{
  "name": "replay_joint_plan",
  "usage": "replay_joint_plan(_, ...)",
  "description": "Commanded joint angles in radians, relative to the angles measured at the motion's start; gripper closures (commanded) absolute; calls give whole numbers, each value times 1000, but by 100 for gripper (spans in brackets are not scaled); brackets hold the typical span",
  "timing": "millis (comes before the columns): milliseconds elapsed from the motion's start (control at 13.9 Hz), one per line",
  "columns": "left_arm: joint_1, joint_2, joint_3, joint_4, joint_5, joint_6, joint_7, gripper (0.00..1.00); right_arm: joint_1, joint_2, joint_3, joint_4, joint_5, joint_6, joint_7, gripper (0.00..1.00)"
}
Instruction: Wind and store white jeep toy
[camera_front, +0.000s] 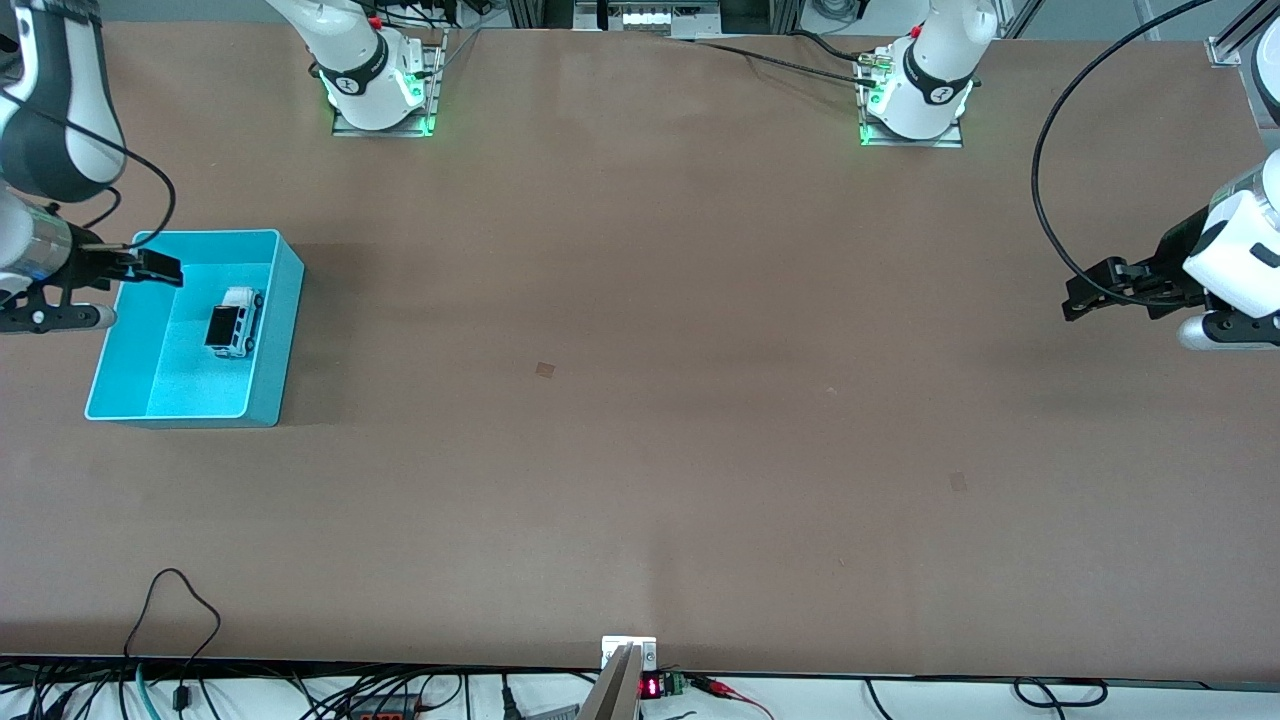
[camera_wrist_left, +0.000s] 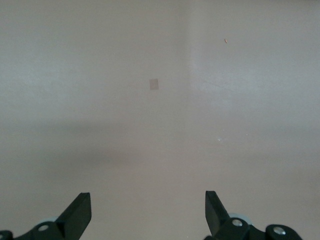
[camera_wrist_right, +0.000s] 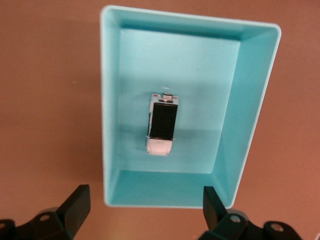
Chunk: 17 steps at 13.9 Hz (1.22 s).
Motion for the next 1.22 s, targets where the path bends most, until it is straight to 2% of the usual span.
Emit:
replay_joint_plan(0, -29, -14, 29, -3, -9, -17, 10, 0, 5, -9, 37, 147, 14, -147, -10, 0)
replay_joint_plan(144, -51, -14, 54, -3, -9, -20, 10, 0, 5, -36, 37, 206, 88, -164, -10, 0)
replay_joint_plan(288, -52, -19, 54, -3, -9, -19, 12, 0, 5, -58, 39, 227, 114, -174, -10, 0)
replay_joint_plan(720, -43, -47, 48, -3, -7, -27, 10, 0, 31, -58, 37, 300, 119, -242, 7, 0)
replay_joint_plan(1152, -40, -50, 55, -3, -7, -30, 12, 0, 65, -44, 25, 301, 139, -266, 18, 0)
